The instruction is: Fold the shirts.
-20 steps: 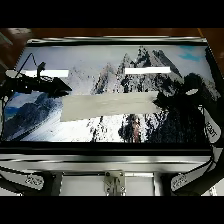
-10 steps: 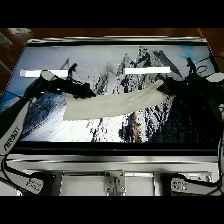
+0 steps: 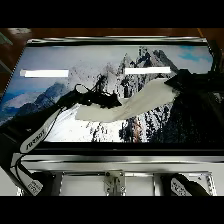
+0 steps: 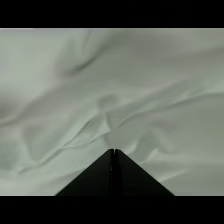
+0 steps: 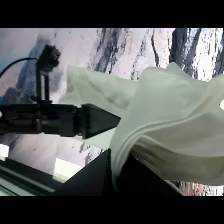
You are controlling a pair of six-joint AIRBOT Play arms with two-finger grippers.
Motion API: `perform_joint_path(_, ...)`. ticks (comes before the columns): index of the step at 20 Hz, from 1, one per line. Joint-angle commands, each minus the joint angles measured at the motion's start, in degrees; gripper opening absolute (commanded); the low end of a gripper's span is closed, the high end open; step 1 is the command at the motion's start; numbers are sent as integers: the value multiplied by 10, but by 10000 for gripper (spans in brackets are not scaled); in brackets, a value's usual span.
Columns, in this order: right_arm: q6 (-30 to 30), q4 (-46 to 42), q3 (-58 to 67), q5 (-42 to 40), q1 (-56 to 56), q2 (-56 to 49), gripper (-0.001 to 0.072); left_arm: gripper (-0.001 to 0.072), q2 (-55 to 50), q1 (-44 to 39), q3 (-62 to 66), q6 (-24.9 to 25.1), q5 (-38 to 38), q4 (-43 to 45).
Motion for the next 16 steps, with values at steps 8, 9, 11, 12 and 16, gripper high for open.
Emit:
perform_joint_path(8, 49, -21, 0, 17, 17, 29, 61, 33, -123, -94, 94, 72, 23, -218)
perform_joint_path(9, 52, -29, 0, 13, 25, 29, 60, 32, -114, -86, 94, 81, 23, -206)
perform_joint_path(11, 63, -54, 0, -10, 43, 29, 60, 31, -78, -57, 91, 59, 20, -120)
perform_joint_path(12, 65, -61, 0, -27, 54, 27, 60, 31, -52, -35, 87, 40, 7, -64)
perform_joint_path(16, 65, -61, 0, -105, 127, -8, 60, 31, 72, 68, 77, -27, -74, 160)
